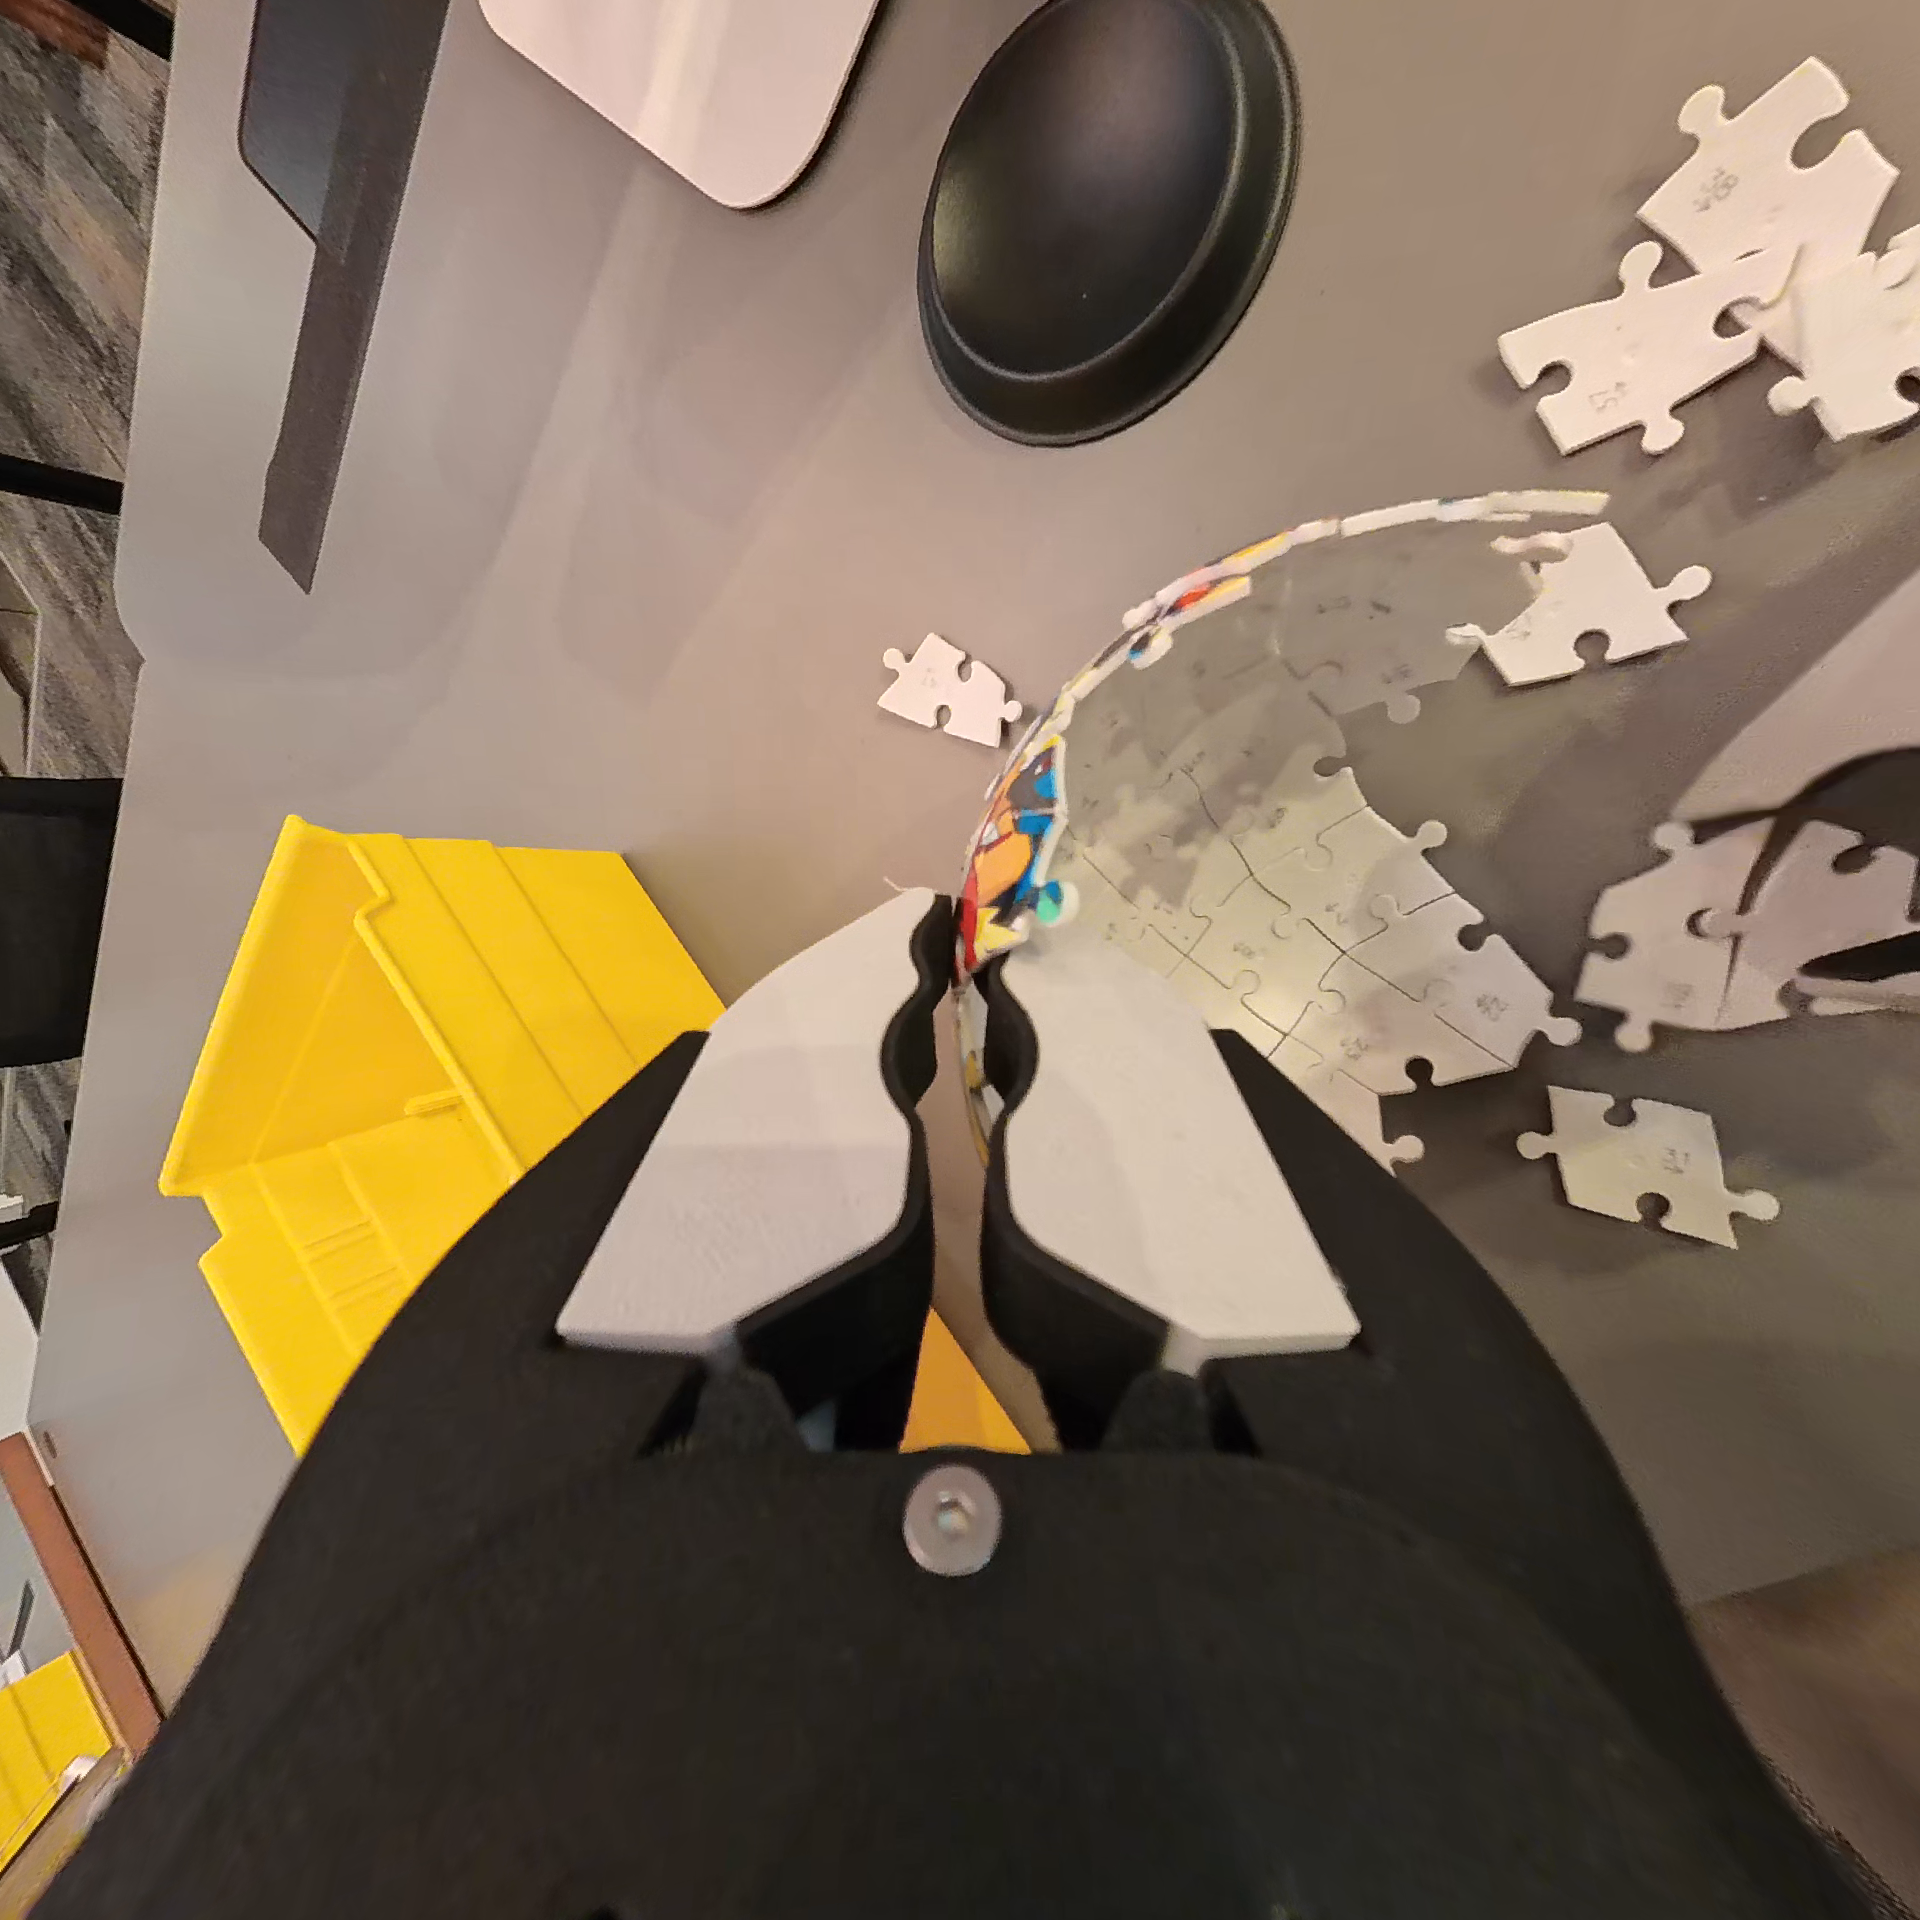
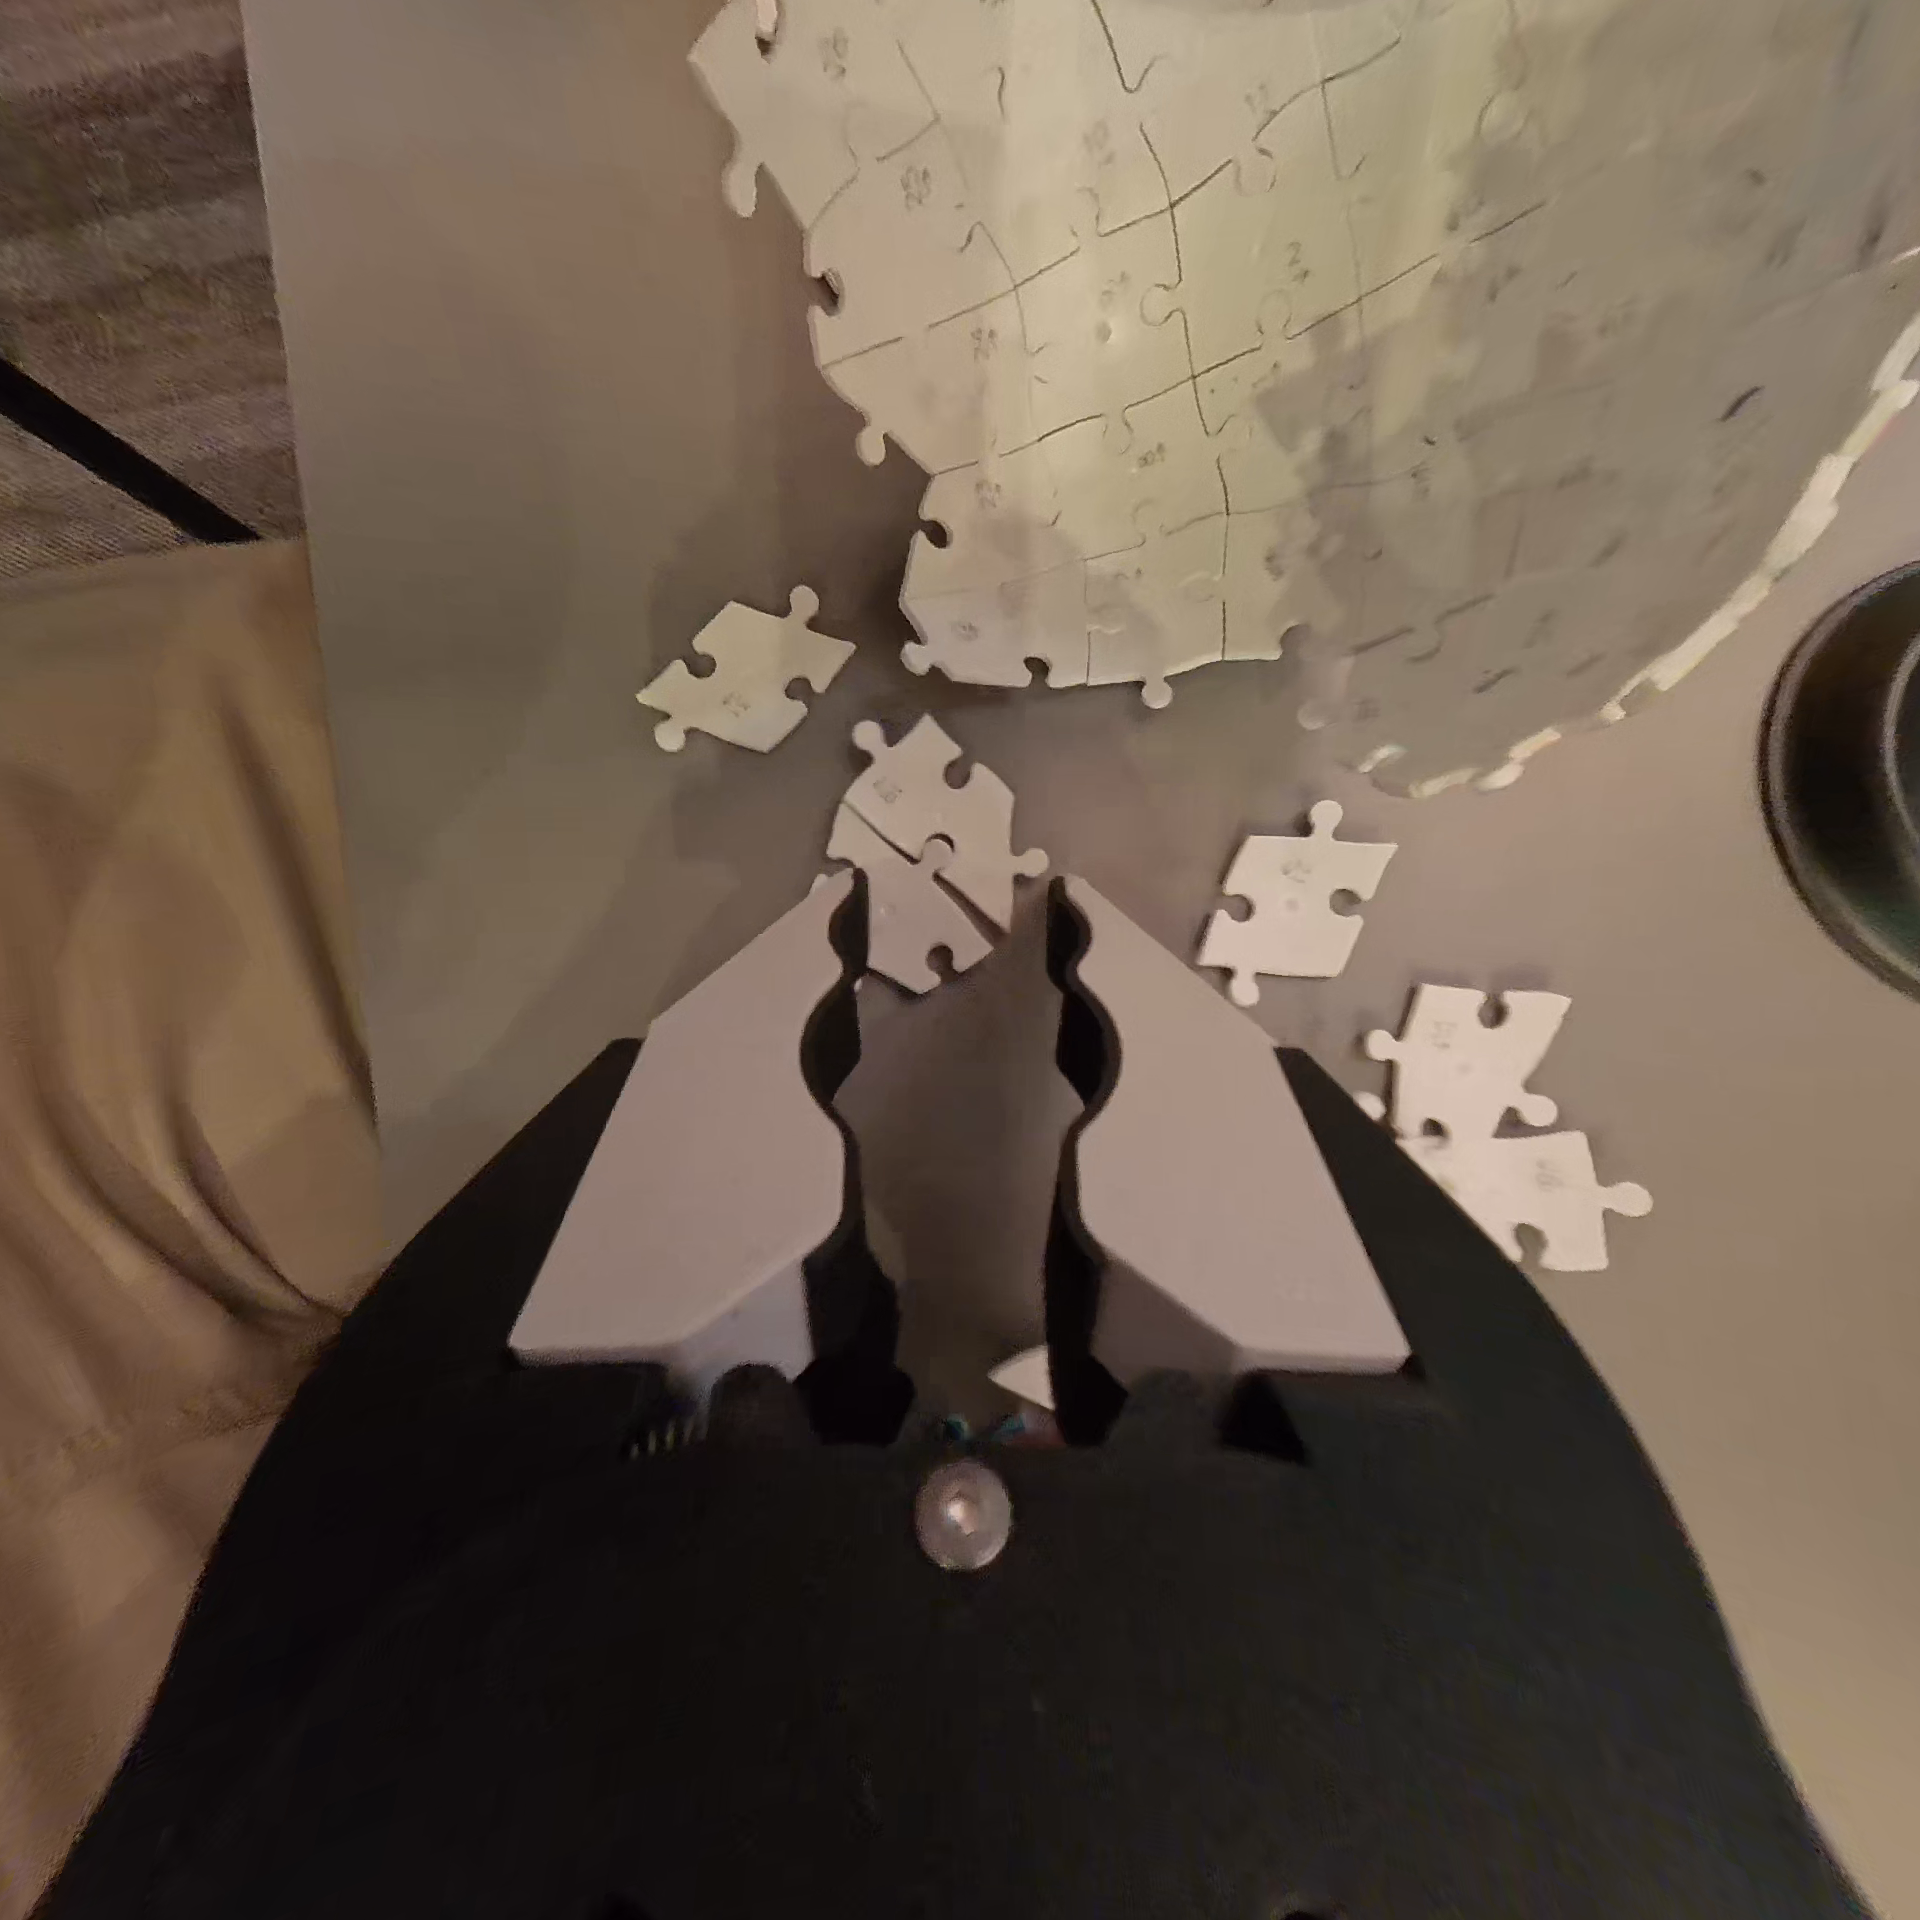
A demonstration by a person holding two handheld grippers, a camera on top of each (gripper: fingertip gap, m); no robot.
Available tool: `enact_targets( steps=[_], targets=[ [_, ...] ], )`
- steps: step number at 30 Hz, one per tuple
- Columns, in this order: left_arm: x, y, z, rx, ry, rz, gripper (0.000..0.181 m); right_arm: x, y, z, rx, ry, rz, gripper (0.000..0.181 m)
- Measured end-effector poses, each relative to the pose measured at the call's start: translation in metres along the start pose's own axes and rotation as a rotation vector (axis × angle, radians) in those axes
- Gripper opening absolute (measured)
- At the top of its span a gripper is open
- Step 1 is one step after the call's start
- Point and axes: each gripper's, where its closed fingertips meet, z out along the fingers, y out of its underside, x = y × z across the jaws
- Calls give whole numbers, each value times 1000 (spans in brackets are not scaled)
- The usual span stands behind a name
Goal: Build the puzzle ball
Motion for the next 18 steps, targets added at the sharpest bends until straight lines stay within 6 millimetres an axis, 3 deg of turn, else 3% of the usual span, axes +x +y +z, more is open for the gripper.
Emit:
enact_targets(
  steps=[5, 9, 13, 18],
  targets=[
    [0, 0, -1, 4, 2, 2, 3, -3, -2, 1, 4, 0, 27, 24],
    [0, 0, -1, 6, 6, 0, 3, 4, -13, -7, 51, 40, 8, 29],
    [0, -2, -1, 9, 5, 1, 3, 8, -21, -5, 70, 58, -20, 16],
    [0, -2, -1, 10, 5, 0, 3, 7, -9, 7, 10, 105, -89, 0]
  ],
)
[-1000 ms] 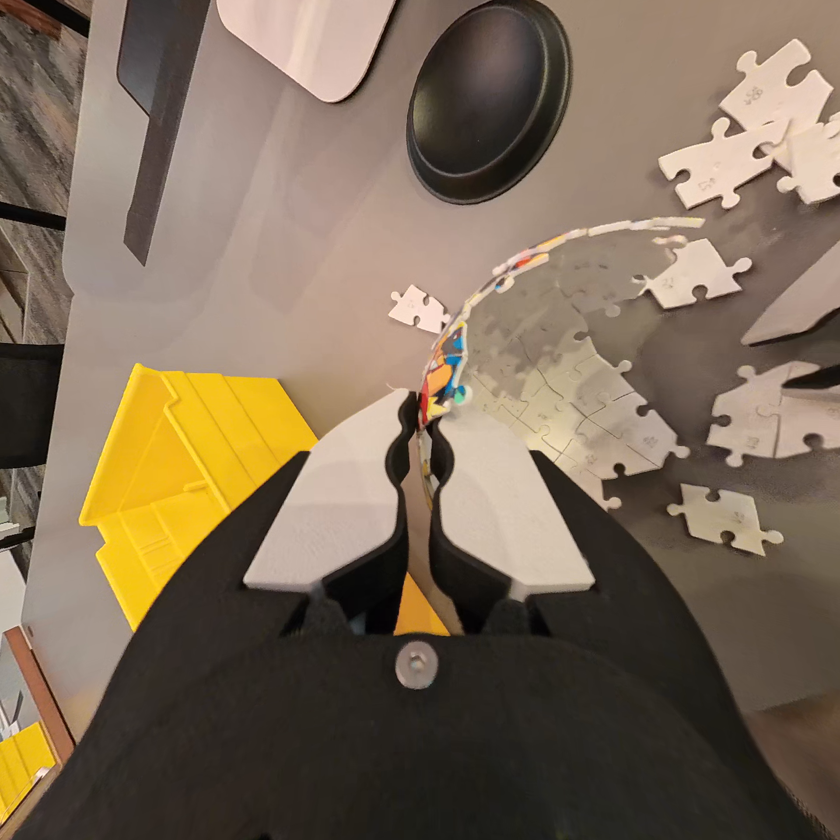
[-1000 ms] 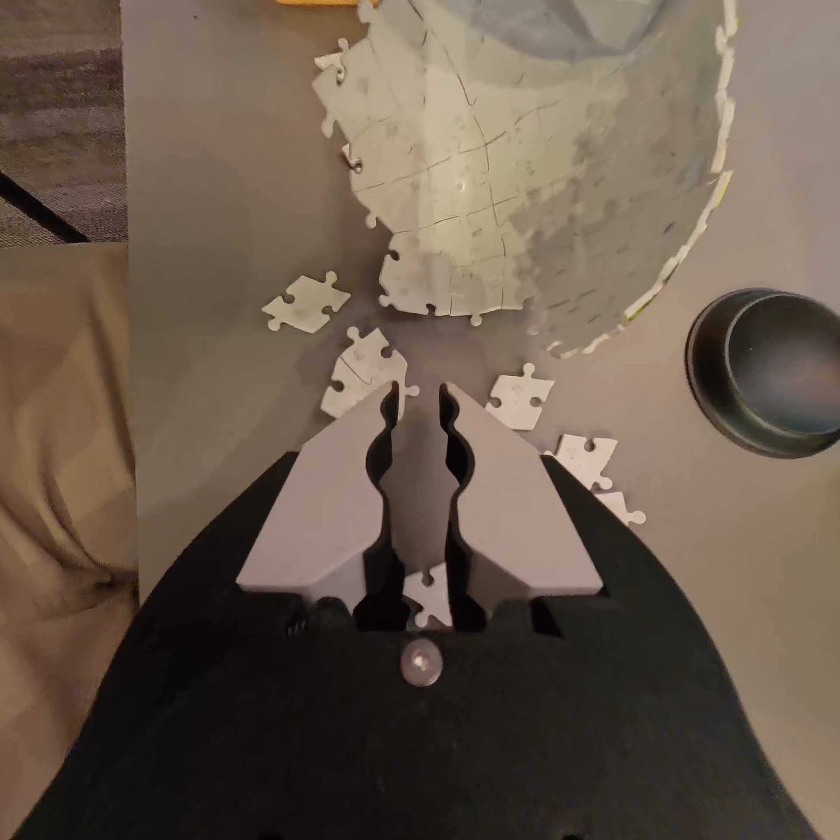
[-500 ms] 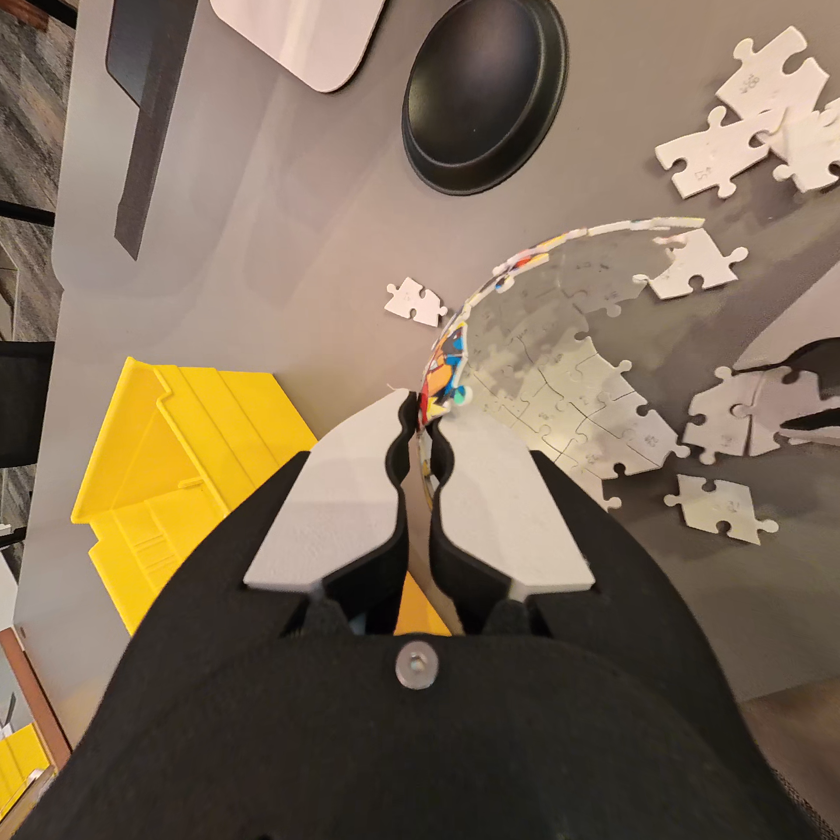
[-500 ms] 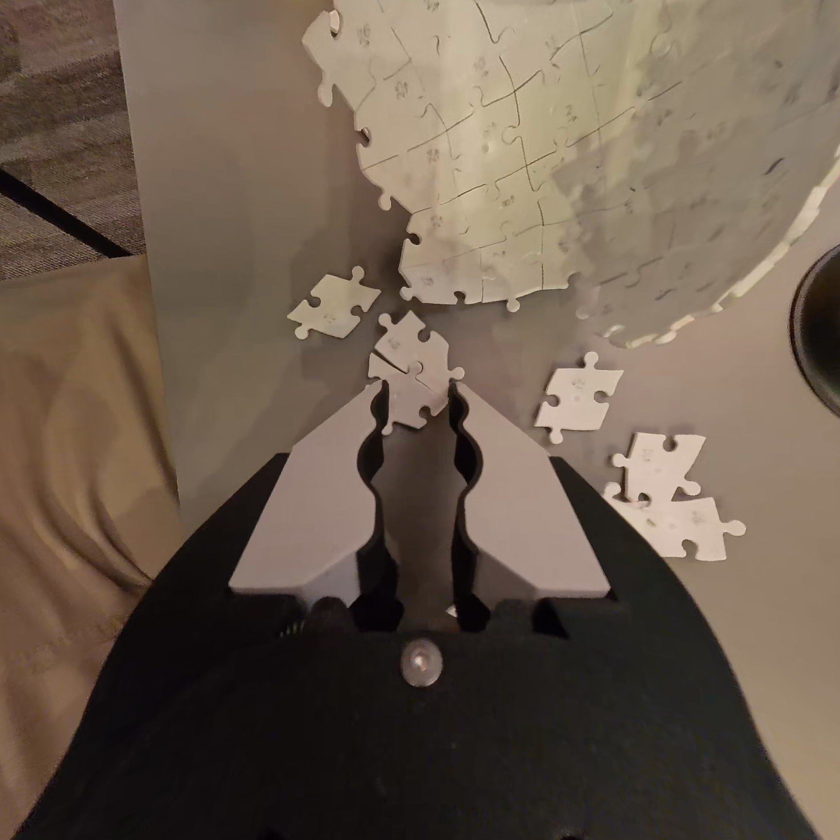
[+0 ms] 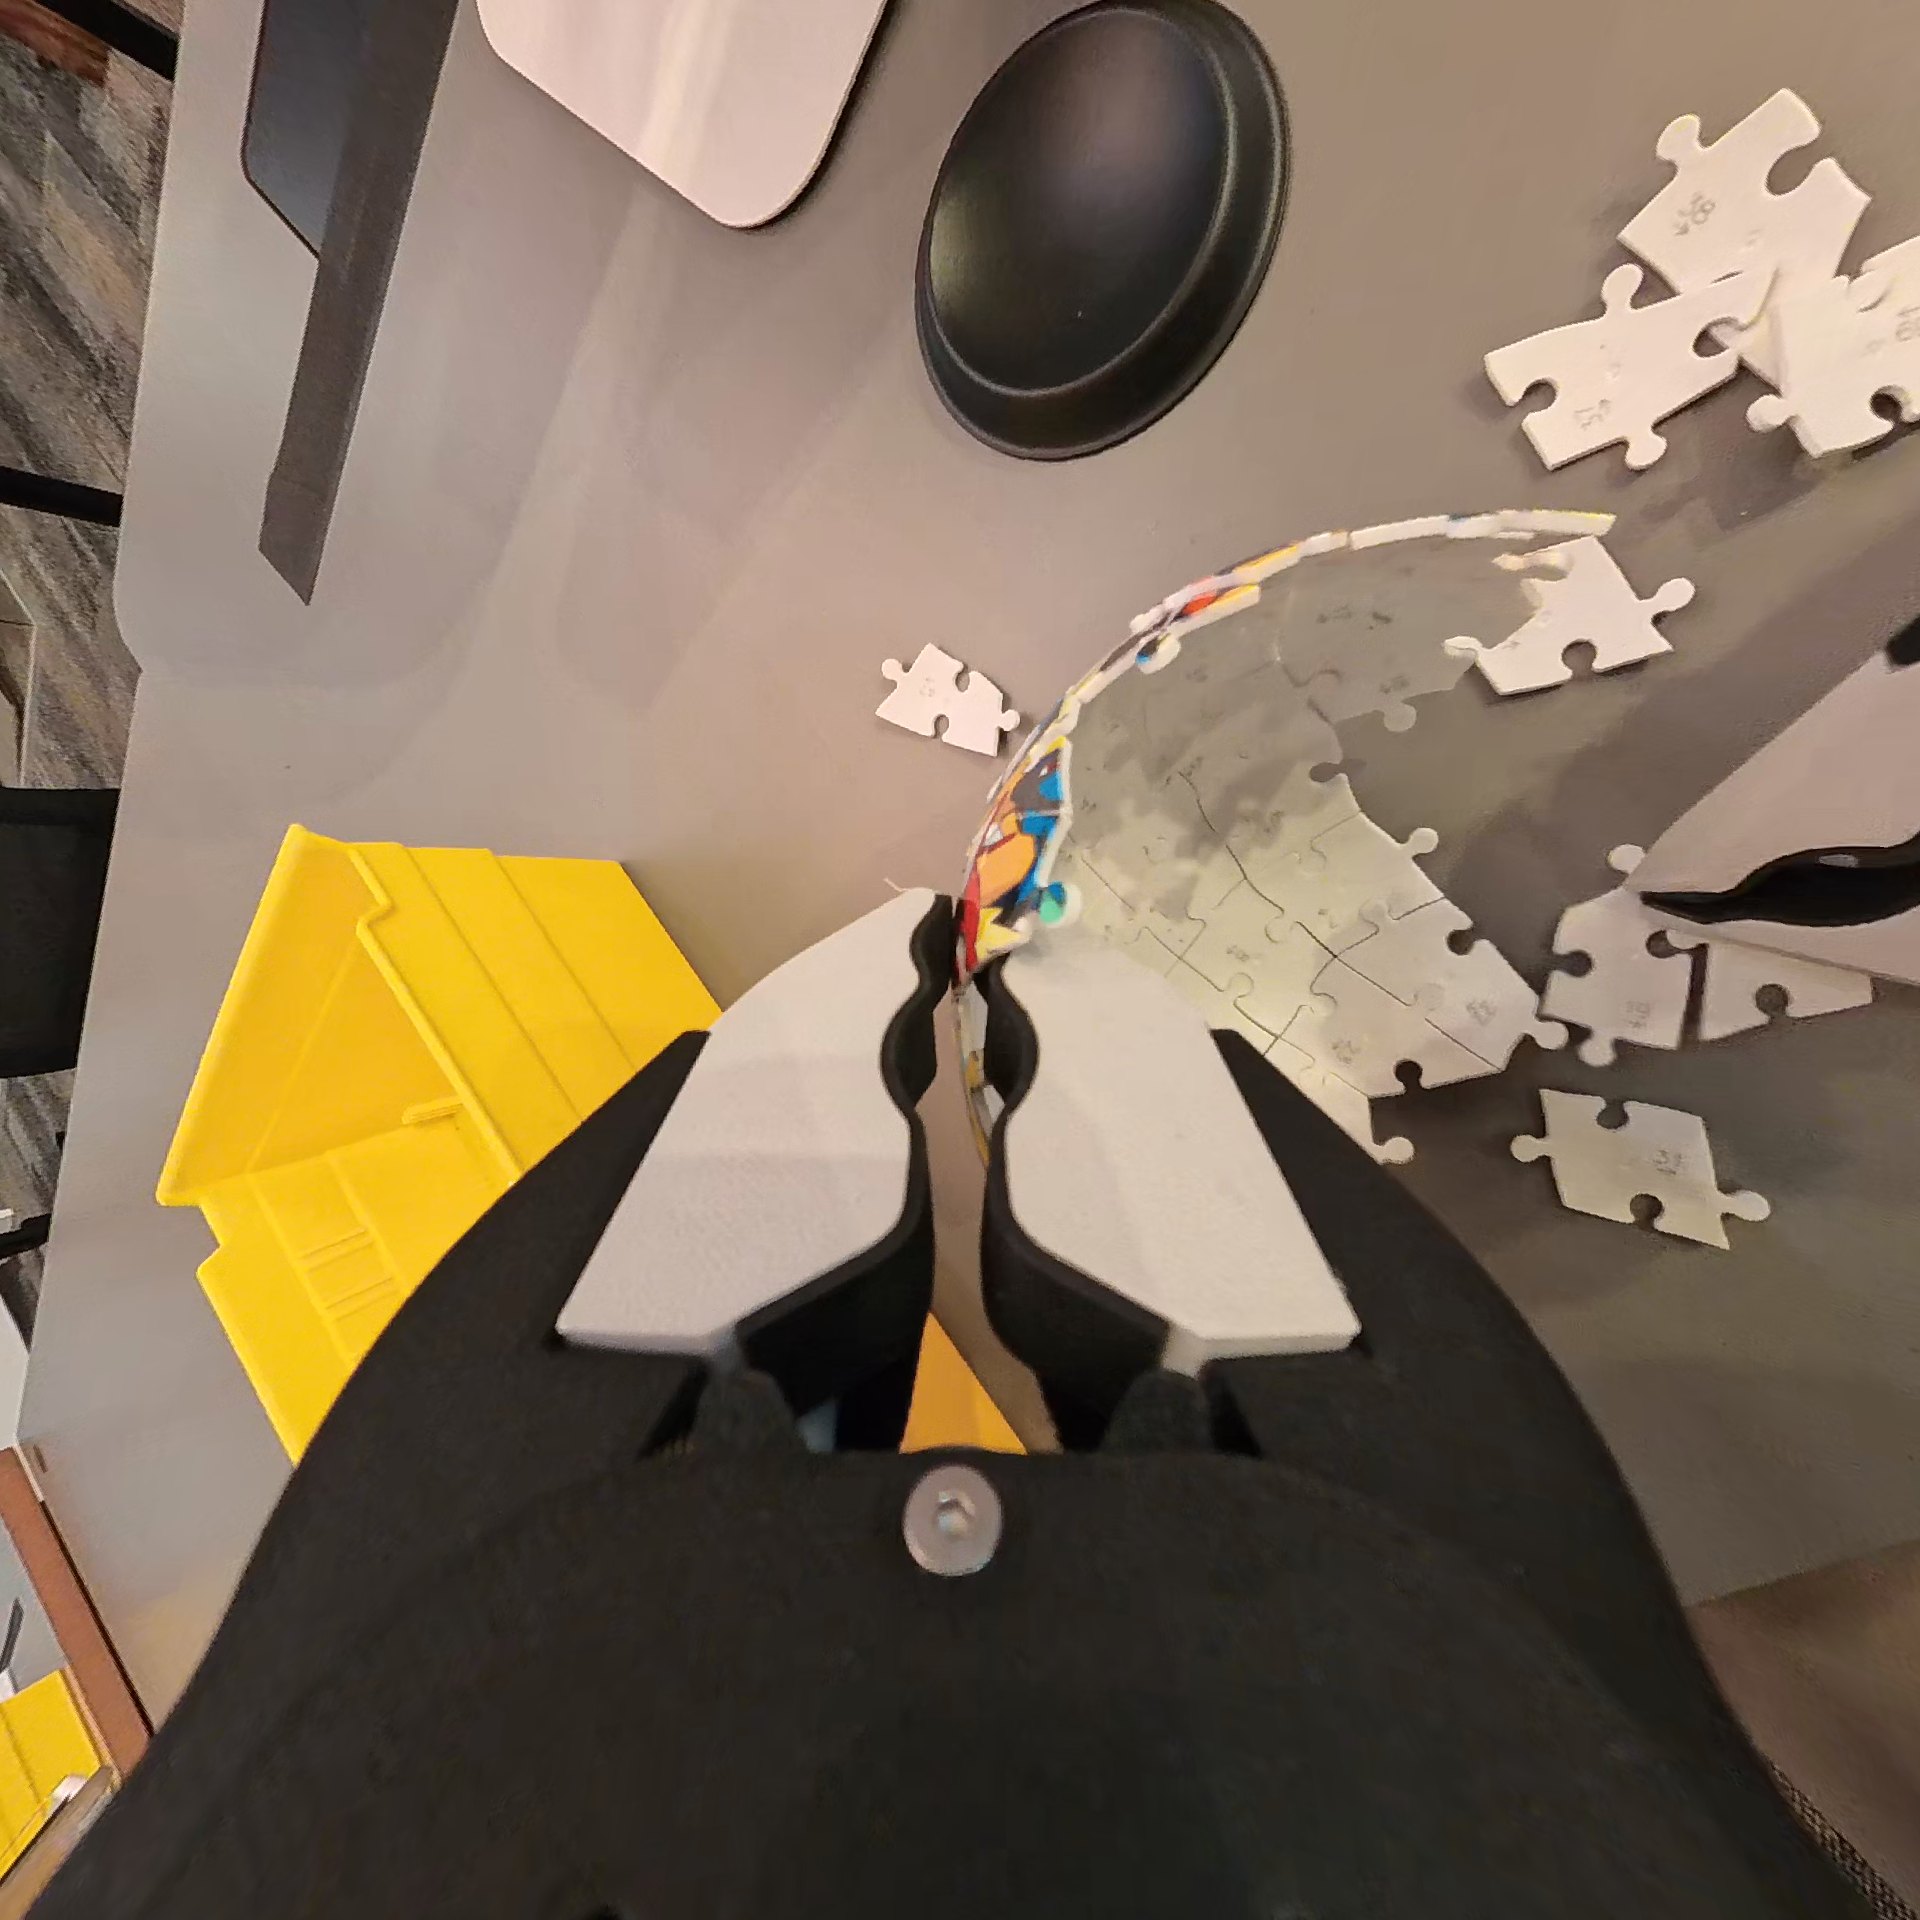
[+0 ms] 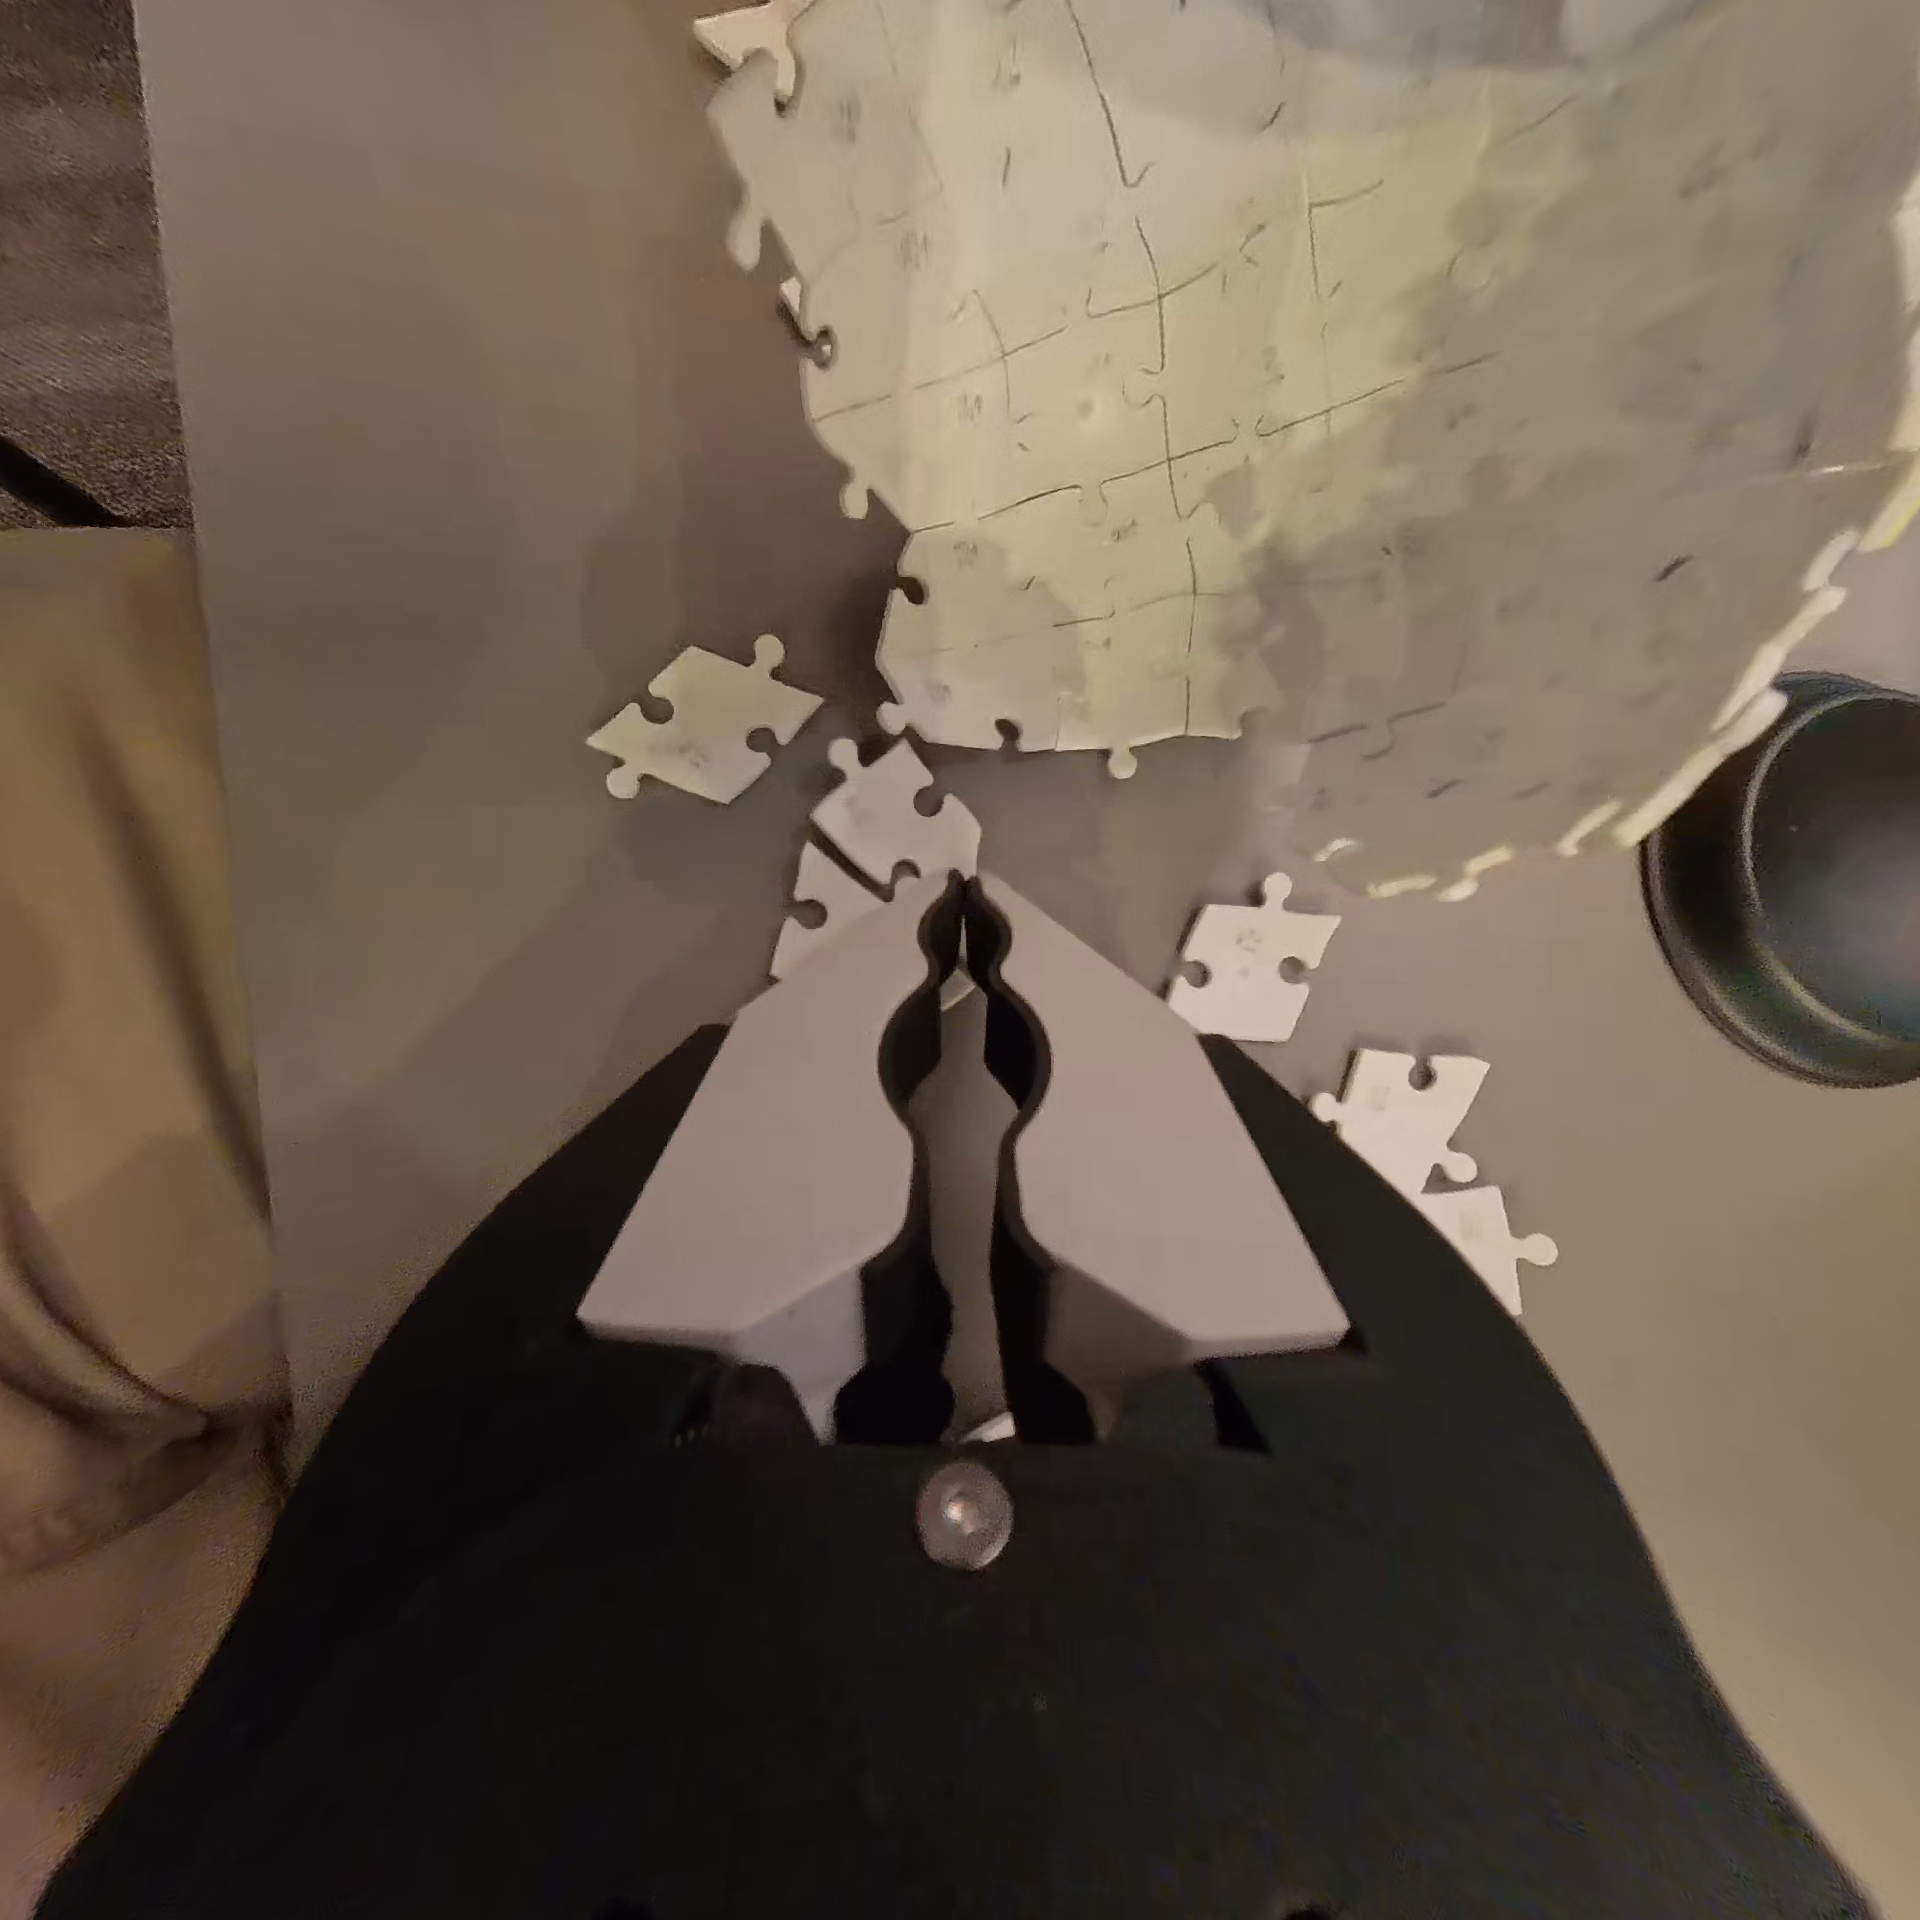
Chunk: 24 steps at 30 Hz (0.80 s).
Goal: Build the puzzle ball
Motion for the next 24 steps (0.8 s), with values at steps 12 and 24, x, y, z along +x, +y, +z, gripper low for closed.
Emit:
enact_targets(
  steps=[12, 24],
  targets=[
    [-1, -1, 0, 7, -2, 1, 3, -7, 0, -4, 7, -52, -16, 0],
    [0, -2, 0, 11, -4, 6, 3, -8, -6, -2, 26, -16, -69, 0]
  ],
)
